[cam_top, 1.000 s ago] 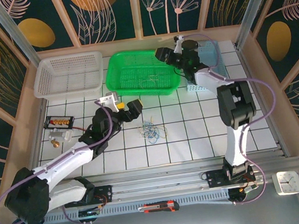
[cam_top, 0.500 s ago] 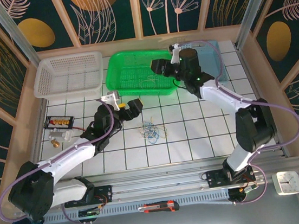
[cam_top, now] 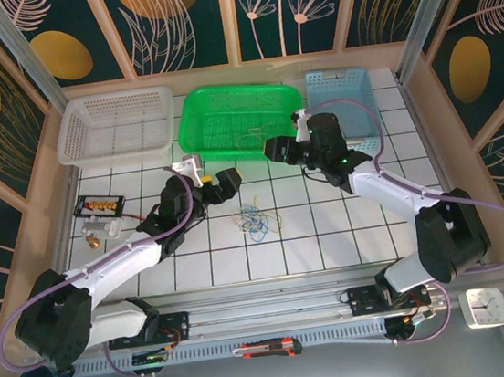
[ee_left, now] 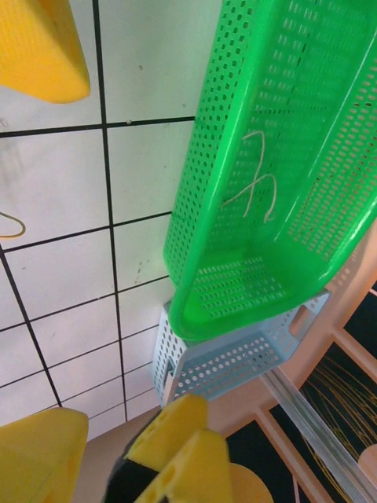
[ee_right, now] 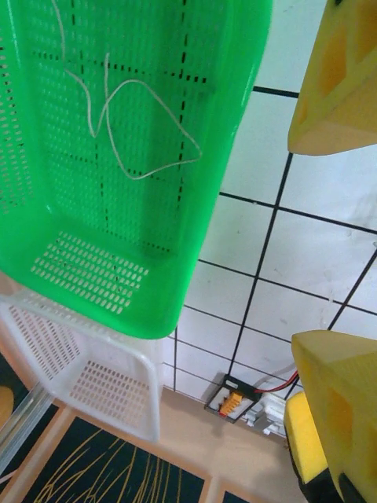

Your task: Untangle the cables

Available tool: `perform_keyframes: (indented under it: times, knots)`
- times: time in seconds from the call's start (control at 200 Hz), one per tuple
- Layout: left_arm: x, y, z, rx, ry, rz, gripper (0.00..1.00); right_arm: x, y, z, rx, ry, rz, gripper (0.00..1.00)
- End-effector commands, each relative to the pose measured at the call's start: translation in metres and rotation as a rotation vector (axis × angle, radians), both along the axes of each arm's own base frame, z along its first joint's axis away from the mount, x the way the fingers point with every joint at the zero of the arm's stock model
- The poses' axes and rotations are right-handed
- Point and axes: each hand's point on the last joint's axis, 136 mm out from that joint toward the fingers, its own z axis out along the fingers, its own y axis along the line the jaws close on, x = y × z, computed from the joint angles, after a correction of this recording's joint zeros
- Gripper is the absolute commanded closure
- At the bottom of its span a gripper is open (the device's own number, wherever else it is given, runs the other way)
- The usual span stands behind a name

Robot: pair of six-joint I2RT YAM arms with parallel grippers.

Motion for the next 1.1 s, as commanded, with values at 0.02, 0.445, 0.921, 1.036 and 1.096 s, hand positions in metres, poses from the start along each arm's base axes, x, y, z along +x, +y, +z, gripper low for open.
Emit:
perform_keyframes:
  times: [0.02, 0.445, 0.921, 1.036, 1.096]
  knots:
    - [0.003, 0.006, 0.010, -0.008, 0.001, 0.022, 0.01, -0.007, -0.002, 0.000, -0.037, -0.023, 0.011, 0.40]
    - [0.009, -0.008, 0.000, 0.082, 0.042, -0.053, 0.01, -0.031, 0.012, -0.034, -0.061, 0.023, 0.084, 0.40]
    - [-0.003, -0.005, -0.037, 0.133, 0.088, -0.090, 0.01, -0.054, 0.053, -0.091, -0.166, 0.108, 0.155, 0.44]
    - [-0.008, 0.005, -0.046, 0.128, 0.103, -0.049, 0.01, -0.057, 0.056, -0.106, -0.187, 0.131, 0.158, 0.46]
    - [-0.009, 0.013, -0.050, 0.123, 0.109, -0.013, 0.01, -0.058, 0.057, -0.111, -0.194, 0.140, 0.160, 0.47]
